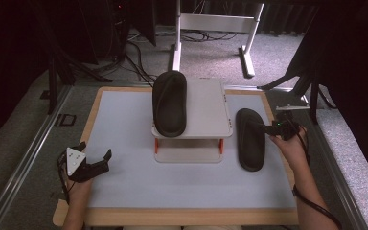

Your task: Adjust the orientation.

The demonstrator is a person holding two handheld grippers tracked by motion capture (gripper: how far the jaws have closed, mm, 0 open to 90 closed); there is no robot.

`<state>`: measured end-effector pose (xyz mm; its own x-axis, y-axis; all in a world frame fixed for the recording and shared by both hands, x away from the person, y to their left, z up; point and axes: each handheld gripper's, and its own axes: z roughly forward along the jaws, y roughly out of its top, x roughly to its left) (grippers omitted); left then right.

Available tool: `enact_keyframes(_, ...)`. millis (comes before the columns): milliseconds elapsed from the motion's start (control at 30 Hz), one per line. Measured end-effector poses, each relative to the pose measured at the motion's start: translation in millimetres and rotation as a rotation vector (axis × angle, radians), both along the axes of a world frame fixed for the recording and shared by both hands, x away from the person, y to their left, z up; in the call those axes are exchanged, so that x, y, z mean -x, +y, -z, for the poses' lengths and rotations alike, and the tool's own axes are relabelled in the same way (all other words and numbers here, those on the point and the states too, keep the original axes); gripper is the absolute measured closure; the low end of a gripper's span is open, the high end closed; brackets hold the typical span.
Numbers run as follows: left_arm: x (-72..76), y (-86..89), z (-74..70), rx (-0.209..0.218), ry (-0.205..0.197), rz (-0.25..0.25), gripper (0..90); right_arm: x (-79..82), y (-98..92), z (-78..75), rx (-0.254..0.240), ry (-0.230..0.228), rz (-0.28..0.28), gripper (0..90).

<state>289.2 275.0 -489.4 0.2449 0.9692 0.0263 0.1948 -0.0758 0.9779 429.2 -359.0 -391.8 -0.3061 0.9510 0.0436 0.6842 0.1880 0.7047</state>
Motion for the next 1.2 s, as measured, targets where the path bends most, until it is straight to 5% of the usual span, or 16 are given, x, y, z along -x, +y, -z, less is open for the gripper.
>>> enact_keyframes(467, 0.2, 0.6, 0.0, 0.005, -0.001, 0.003, 1.8, -27.3, 4.2, 9.7, 0.017, 0.211, 0.056, 48.4)
enact_keyframes(833, -0.3, 0.1, -0.1, 0.002, 0.004, 0.006, 1.8, -36.8, 7.2, 25.9, 0.08, 0.314, 0.067, 66.4)
enact_keyframes(900, -0.3, 0.0, -0.1, 0.002, 0.003, 0.006, 1.8, -38.2, 9.3, 25.6, 0.073, 0.327, 0.055, 71.0)
enact_keyframes(1100, 0.0, 0.3, 0.0, 0.004, 0.0, 0.003, 1.8, -42.6, 14.3, 19.8, 0.051, 0.394, 0.142, 75.0)
enact_keyframes(1200, -0.1, 0.1, 0.0, 0.002, 0.001, 0.004, 1.8, -42.2, 13.7, 14.0, 0.037, 0.391, 0.154, 75.5)
